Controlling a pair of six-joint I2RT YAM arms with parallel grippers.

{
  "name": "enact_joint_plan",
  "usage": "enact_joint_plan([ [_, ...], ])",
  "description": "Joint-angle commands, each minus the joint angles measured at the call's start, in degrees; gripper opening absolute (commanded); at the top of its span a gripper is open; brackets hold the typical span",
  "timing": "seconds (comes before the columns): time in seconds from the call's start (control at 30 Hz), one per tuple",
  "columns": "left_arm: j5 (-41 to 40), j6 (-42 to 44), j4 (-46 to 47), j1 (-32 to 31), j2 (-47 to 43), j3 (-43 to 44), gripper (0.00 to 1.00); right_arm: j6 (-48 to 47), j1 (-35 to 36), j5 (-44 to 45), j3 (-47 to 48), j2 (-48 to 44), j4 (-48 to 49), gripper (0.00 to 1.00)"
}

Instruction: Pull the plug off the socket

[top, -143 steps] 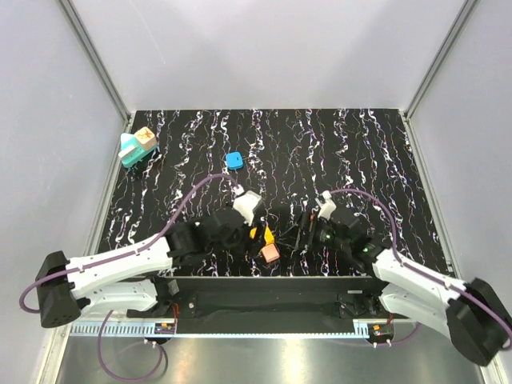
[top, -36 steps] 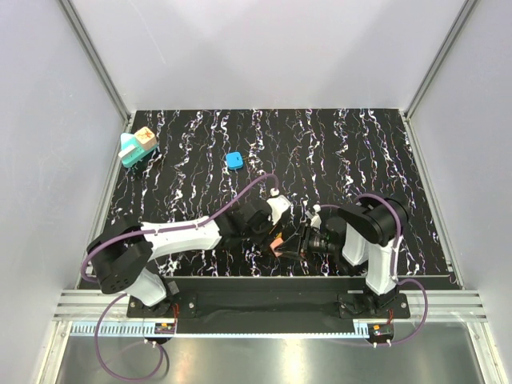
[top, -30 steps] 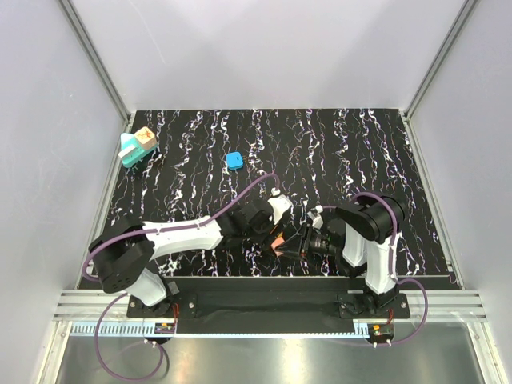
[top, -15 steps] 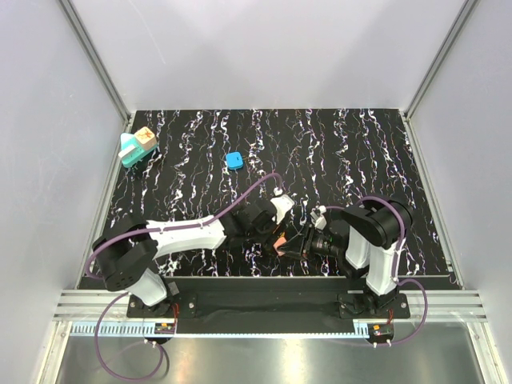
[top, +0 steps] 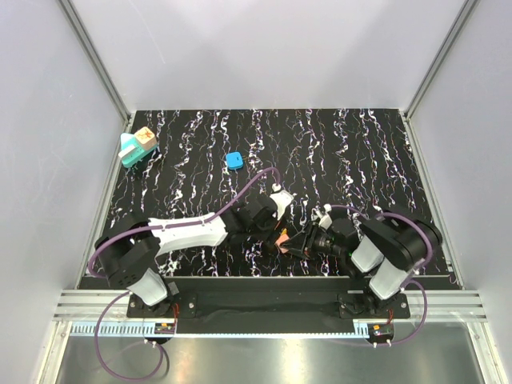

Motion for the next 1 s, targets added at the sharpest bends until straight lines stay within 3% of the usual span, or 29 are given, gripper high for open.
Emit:
enact_joint_plan([
  [0.0,-8.9,-0.5,-5.3,3.3,4.2,-2.5,0.0,-1.6,1.4,-4.3,-3.0,-8.1,-13.7,0.0],
  [0.27,-8.3,-0.3,-5.4,3.7,4.2,-2.5,0.0,-4.8,1.2,-0.3,-3.6,-29.7,-37.0,0.0],
  [0.67,-8.7,-1.3,-5.8,4.5,4.7,-2.0,0.0,-5.4,1.3,-3.7,-6.4,-41.7,-42.2,0.0],
  [0.97,-8.7,-2.2,-6.1,6.5,5.3,-1.7,0.0,-6.5,1.3,-3.0,-5.2,-58.5,-60.1,0.0],
])
